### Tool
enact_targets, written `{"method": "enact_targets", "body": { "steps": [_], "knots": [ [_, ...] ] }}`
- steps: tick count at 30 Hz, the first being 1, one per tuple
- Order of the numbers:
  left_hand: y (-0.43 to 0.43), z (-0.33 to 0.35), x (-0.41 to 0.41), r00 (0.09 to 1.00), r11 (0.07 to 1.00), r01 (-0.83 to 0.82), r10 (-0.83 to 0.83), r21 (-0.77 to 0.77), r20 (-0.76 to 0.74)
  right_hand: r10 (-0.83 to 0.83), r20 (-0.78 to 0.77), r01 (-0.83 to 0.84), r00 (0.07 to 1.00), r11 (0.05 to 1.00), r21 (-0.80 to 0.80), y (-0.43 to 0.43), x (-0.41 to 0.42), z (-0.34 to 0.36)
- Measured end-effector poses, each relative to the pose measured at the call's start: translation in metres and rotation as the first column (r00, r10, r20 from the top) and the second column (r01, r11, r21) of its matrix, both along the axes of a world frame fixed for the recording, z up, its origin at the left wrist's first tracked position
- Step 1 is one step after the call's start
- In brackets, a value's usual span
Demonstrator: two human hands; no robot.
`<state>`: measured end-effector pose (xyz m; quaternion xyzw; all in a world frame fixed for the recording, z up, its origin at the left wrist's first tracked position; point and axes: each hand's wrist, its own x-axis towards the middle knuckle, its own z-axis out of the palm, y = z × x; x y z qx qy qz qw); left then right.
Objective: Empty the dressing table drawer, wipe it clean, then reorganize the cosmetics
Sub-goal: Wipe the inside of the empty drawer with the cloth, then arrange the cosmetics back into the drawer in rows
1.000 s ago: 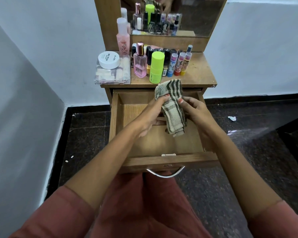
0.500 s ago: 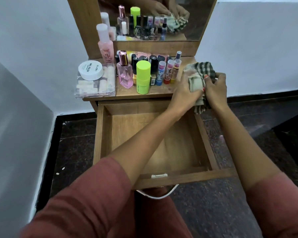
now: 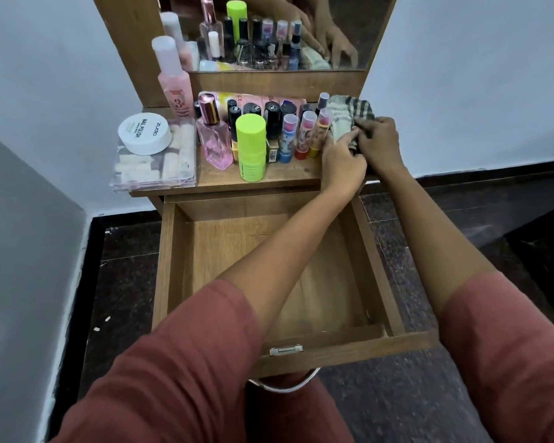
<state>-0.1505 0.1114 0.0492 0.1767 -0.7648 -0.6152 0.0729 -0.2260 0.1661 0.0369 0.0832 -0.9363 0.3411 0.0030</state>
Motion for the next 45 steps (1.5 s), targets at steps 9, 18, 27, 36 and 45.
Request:
{"method": "enact_targets", "body": {
  "steps": [9,18,27,36,45],
  "knots": [
    [0.004,0.006,0.029,0.999,0.999,-0.037,0.037,0.029,-0.017,-0.005,-0.017,0.006,1.0,0.997,0.077,0.002,0.013,0.009],
    [-0.012,-0.002,0.083,0.997,0.998,-0.06,0.059,-0.031,-0.042,-0.102,-0.274,0.062,0.956,0.987,-0.151,-0.005,0.086,0.011],
    [-0.079,-0.016,0.158,0.961,0.963,-0.218,0.183,-0.159,-0.207,-0.004,-0.186,-0.078,0.982,0.899,-0.431,-0.071,0.178,0.003],
    [-0.187,-0.009,0.178,0.815,0.822,-0.553,0.501,-0.134,-0.29,0.137,-0.17,-0.197,0.976,0.888,-0.416,-0.162,0.2,0.005],
    [-0.243,0.003,0.124,0.87,0.876,-0.47,0.48,-0.105,0.11,0.035,-0.105,-0.068,0.994,0.939,-0.338,-0.198,0.178,-0.009]
  ]
}}
